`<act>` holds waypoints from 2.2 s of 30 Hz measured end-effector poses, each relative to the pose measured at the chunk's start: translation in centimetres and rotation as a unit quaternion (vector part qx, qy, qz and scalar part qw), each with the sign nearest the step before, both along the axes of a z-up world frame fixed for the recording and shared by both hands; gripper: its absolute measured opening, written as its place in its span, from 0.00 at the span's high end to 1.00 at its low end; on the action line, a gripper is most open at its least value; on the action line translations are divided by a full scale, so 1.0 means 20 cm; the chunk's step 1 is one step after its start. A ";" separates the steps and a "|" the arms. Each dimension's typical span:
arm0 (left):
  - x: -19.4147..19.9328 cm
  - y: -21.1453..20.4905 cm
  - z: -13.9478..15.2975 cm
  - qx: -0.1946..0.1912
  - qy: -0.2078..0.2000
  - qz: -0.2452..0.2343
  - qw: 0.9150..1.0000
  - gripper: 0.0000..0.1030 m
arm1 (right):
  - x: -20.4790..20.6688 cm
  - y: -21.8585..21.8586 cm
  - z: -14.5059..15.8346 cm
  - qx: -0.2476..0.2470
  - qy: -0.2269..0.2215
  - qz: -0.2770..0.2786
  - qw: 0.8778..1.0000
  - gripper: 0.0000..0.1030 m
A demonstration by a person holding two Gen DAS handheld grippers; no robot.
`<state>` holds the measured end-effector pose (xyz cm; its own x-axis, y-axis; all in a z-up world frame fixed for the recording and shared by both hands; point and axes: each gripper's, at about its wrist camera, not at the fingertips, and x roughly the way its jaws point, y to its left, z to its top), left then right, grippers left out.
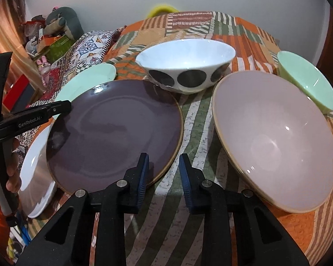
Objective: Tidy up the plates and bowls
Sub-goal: 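Move both grippers to the dark purple plate rim and close on it, then lift the dark purple plate with both grippers and carry it across the bed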
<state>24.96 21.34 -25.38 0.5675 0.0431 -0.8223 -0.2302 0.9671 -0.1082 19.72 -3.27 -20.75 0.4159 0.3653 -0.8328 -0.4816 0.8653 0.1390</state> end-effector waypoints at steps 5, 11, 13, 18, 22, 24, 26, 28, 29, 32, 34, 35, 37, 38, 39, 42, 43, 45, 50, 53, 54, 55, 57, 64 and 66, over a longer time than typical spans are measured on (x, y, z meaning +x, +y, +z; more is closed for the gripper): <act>0.01 0.00 -0.01 -0.013 0.000 -0.009 1.000 0.86 | 0.02 0.02 -0.03 -0.007 0.007 0.000 1.000 0.75; 0.03 -0.02 -0.02 -0.014 0.005 -0.020 1.000 0.88 | 0.04 0.03 -0.04 0.009 0.021 -0.013 1.000 0.75; 0.03 -0.02 -0.02 -0.014 0.005 -0.021 1.000 0.88 | 0.04 0.04 -0.04 0.007 0.021 -0.013 1.000 0.75; 0.02 -0.03 -0.01 -0.009 0.015 -0.027 0.999 0.88 | 0.05 0.04 -0.04 0.011 0.026 -0.017 0.999 0.75; -0.02 -0.05 -0.01 -0.001 0.021 -0.036 0.999 0.88 | 0.05 0.02 -0.03 0.022 0.037 -0.019 0.999 0.75; -0.04 -0.05 -0.01 -0.005 0.023 -0.036 0.999 0.88 | 0.04 0.02 -0.03 0.021 0.038 -0.018 0.999 0.75; -0.06 -0.04 0.00 -0.012 0.025 -0.034 0.999 0.88 | 0.02 0.02 -0.02 0.020 0.038 -0.016 0.999 0.75; -0.08 -0.05 0.00 -0.016 0.027 -0.034 0.999 0.88 | 0.01 0.01 -0.02 0.021 0.038 -0.013 0.999 0.75; -0.09 -0.05 0.00 -0.017 0.028 -0.034 0.999 0.88 | 0.01 0.01 -0.02 0.022 0.040 -0.013 0.999 0.75; -0.12 -0.07 0.01 -0.015 0.029 -0.035 0.999 0.88 | 0.00 0.00 -0.01 0.029 0.045 -0.012 0.998 0.75; -0.14 -0.09 0.02 -0.016 0.030 -0.036 0.999 0.88 | -0.01 -0.01 0.00 0.034 0.049 -0.013 0.998 0.75; -0.15 -0.09 0.02 -0.017 0.030 -0.037 0.999 0.88 | -0.02 -0.02 0.00 0.035 0.050 -0.013 0.998 0.75; -0.18 -0.10 0.03 -0.022 0.029 -0.036 0.999 0.88 | -0.03 -0.02 0.01 0.038 0.050 -0.014 0.998 0.75; -0.20 -0.11 0.03 -0.024 0.029 -0.036 0.999 0.88 | -0.03 -0.03 0.01 0.039 0.050 -0.014 0.998 0.75; -0.20 -0.12 0.04 -0.025 0.030 -0.036 0.999 0.88 | -0.04 -0.03 0.02 0.040 0.050 -0.015 0.998 0.75; -0.25 -0.14 0.05 -0.029 0.029 -0.033 0.999 0.88 | -0.06 -0.05 0.03 0.043 0.050 -0.015 0.998 0.75; -0.27 -0.15 0.06 -0.031 0.028 -0.031 0.999 0.88 | -0.06 -0.06 0.04 0.044 0.051 -0.015 0.998 0.75; -0.30 -0.16 0.07 -0.033 0.027 -0.030 0.999 0.88 | -0.08 -0.07 0.04 0.046 0.050 -0.014 0.998 0.75; -0.38 -0.20 0.10 -0.039 0.028 -0.023 0.999 0.88 | -0.12 -0.09 0.07 0.052 0.050 -0.011 0.997 0.75; -0.43 -0.22 0.13 -0.038 0.027 -0.018 0.999 0.88 | -0.15 -0.11 0.09 0.056 0.048 -0.009 0.997 0.75; -0.45 -0.23 0.14 -0.037 0.025 -0.017 0.999 0.88 | -0.17 -0.11 0.10 0.058 0.048 -0.008 0.997 0.75; -0.47 -0.23 0.15 -0.038 0.023 -0.017 0.999 0.88 | -0.18 -0.11 0.11 0.059 0.046 -0.007 0.997 0.75; -0.50 -0.25 0.17 -0.039 0.019 -0.015 0.999 0.88 | -0.19 -0.13 0.12 0.062 0.044 -0.008 0.997 0.75; -0.62 -0.32 0.27 -0.034 -0.001 -0.019 0.999 0.88 | -0.27 -0.19 0.17 0.068 0.035 -0.009 0.997 0.75; -0.66 -0.35 0.30 -0.033 -0.005 -0.022 0.999 0.88 | -0.30 -0.20 0.18 0.069 0.033 -0.010 0.997 0.75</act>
<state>11.84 14.25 -19.46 0.5760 -0.0354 -0.8167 -0.1863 0.9671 -0.1733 13.80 -7.33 -17.11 0.3710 0.4705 -0.8007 -0.4501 0.8452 0.2881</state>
